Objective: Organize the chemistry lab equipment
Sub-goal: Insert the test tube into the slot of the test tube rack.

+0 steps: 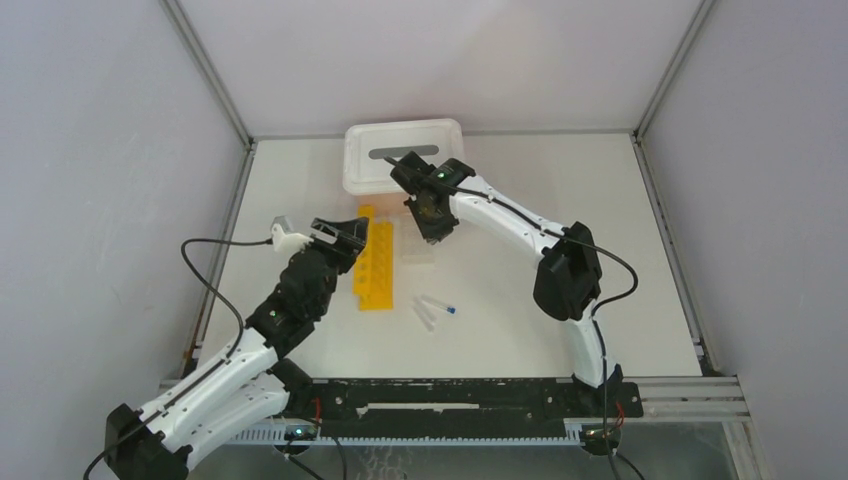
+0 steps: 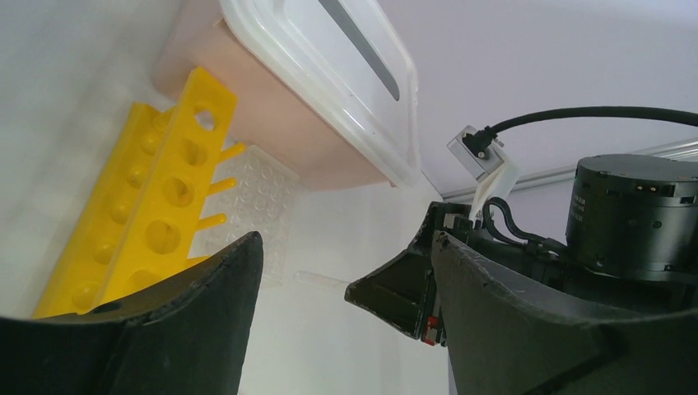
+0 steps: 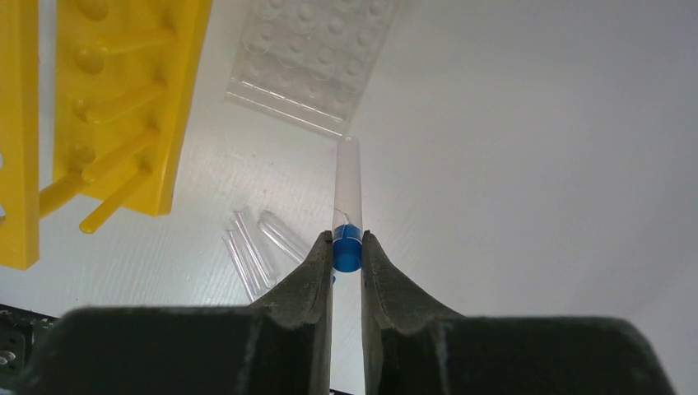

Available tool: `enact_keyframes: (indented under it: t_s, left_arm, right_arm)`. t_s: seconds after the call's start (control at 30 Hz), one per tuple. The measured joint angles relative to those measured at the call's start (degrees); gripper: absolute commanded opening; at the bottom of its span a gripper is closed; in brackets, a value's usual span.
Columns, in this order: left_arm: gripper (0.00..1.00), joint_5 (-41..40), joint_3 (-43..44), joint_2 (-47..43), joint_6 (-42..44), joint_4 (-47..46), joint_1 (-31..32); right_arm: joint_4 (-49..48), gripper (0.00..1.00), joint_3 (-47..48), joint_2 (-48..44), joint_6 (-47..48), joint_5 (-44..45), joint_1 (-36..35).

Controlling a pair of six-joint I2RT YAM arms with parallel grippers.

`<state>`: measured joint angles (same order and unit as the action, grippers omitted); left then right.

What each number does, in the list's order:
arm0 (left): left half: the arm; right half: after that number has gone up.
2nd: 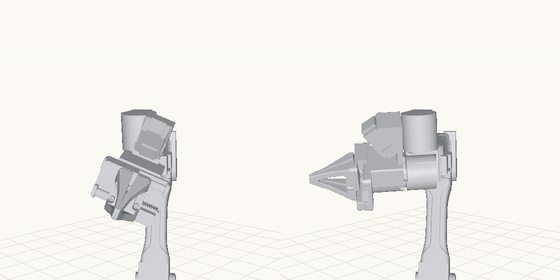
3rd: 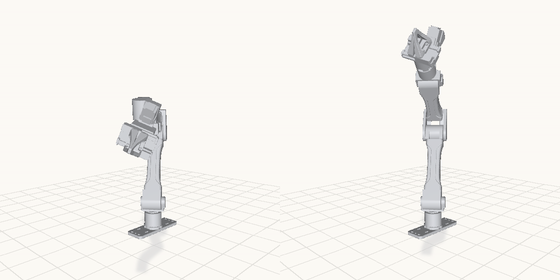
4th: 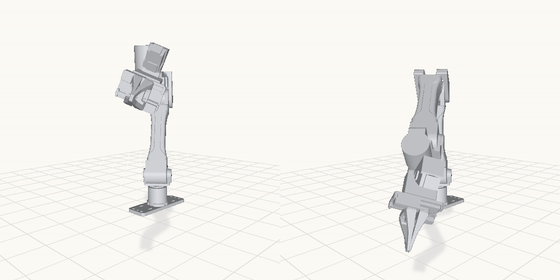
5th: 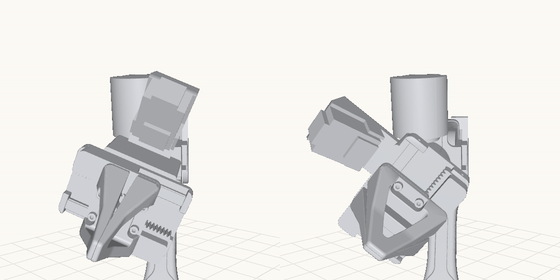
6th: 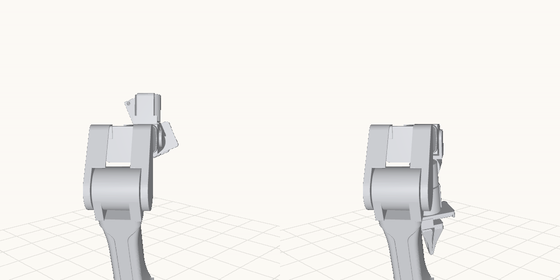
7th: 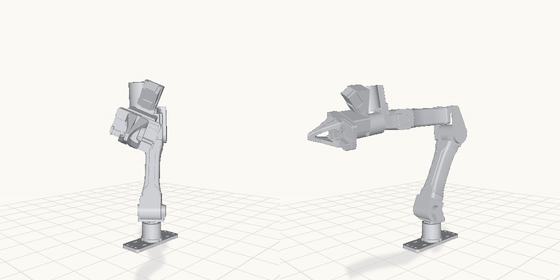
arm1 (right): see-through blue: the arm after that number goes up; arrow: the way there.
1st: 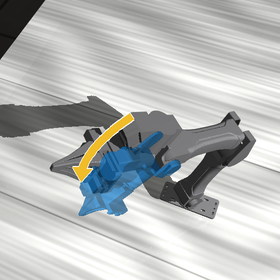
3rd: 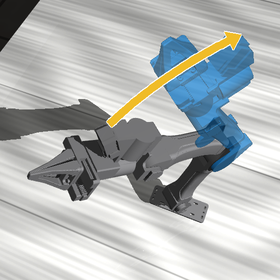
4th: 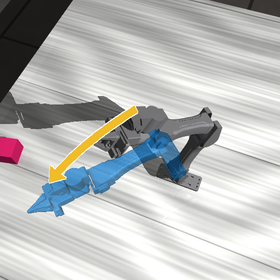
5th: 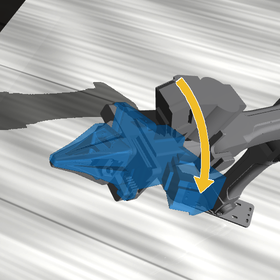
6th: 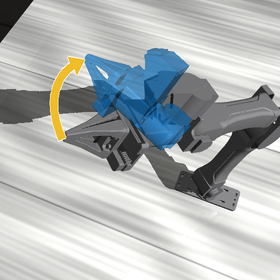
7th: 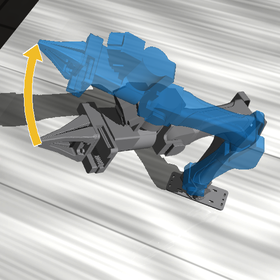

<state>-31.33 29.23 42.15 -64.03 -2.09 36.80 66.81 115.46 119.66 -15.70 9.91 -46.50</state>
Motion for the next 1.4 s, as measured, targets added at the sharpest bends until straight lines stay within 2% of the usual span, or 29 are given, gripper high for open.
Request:
enact_keyframes:
  t_s: [0.57, 1.4]
  left_arm:
    - [0.78, -0.04, -1.38, -2.16, -0.02, 0.20, -0.02]
    - [0.78, -0.07, -2.58, -2.82, -0.09, -0.15, -0.02]
  right_arm:
    - [0.39, 0.18, 3.98, 5.20, 0.07, -1.64, -0.09]
    - [0.42, 0.17, 4.39, 5.62, 1.33, -0.66, 0.79]
